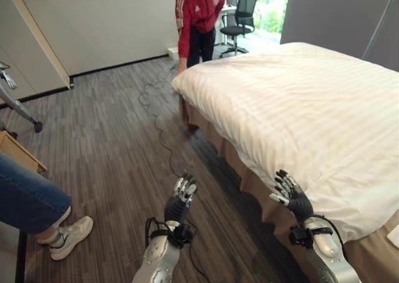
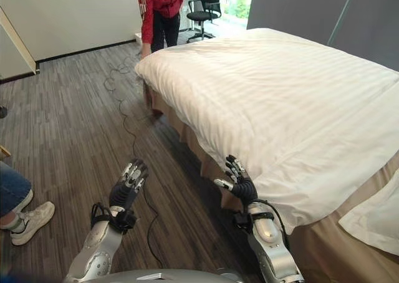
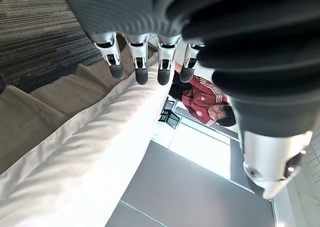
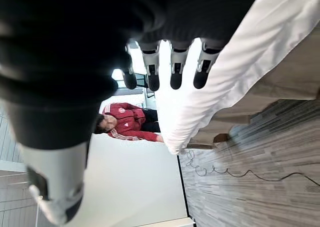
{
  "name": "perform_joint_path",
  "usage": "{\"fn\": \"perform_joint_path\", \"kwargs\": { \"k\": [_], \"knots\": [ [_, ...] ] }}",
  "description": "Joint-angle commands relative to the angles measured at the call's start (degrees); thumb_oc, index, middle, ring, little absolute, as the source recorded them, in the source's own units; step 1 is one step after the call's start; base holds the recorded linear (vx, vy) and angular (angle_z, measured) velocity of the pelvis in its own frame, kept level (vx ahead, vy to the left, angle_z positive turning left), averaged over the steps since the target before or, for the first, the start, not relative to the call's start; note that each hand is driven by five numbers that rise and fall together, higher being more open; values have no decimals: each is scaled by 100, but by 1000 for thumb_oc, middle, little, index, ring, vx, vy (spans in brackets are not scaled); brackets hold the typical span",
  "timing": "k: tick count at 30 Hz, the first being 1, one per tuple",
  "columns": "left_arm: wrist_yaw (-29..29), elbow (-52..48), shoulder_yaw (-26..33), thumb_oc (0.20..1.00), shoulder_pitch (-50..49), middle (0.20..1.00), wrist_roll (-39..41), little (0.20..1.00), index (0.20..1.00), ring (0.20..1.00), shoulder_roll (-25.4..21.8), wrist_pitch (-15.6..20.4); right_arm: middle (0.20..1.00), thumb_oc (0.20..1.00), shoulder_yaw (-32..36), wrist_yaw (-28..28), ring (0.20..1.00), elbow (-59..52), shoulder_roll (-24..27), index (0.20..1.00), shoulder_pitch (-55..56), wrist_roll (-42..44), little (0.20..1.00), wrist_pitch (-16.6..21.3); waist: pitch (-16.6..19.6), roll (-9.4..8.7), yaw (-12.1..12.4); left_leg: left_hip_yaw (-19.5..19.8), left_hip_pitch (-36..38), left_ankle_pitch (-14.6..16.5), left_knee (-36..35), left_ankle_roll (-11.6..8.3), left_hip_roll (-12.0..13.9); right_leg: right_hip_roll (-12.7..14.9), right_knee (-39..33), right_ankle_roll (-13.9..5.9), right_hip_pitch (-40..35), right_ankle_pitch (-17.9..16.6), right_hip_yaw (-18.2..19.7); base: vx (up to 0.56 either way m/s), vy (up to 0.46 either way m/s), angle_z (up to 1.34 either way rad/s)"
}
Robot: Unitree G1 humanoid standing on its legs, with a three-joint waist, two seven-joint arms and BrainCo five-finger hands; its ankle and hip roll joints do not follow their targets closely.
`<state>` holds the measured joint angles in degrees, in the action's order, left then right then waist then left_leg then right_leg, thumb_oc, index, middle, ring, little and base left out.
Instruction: Making the bed.
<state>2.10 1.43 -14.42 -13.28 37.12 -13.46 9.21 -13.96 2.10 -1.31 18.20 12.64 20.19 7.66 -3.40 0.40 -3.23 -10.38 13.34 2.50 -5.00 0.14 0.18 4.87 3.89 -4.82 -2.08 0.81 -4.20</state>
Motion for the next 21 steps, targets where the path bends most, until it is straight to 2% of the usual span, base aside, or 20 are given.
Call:
{"fn": "perform_joint_path", "kwargs": {
  "k": [1,21],
  "knots": [
    [-45,-216,-2,1000,210,1000,-142,1000,1000,1000,-46,215,1000,1000,-18,-45,1000,-157,-24,1000,-343,-24,1000,216,-12,-183,-80,326,-548,-145,0,-55,53,27,-390,-194,-435,198,0,0,0,0],
    [-4,-136,4,1000,187,1000,-82,1000,1000,1000,-35,251,1000,1000,-62,-37,1000,-88,-18,1000,-387,136,1000,254,-49,-182,-153,311,-513,-122,0,-52,61,16,-332,-199,-396,182,95,0,0,0]
  ]
}}
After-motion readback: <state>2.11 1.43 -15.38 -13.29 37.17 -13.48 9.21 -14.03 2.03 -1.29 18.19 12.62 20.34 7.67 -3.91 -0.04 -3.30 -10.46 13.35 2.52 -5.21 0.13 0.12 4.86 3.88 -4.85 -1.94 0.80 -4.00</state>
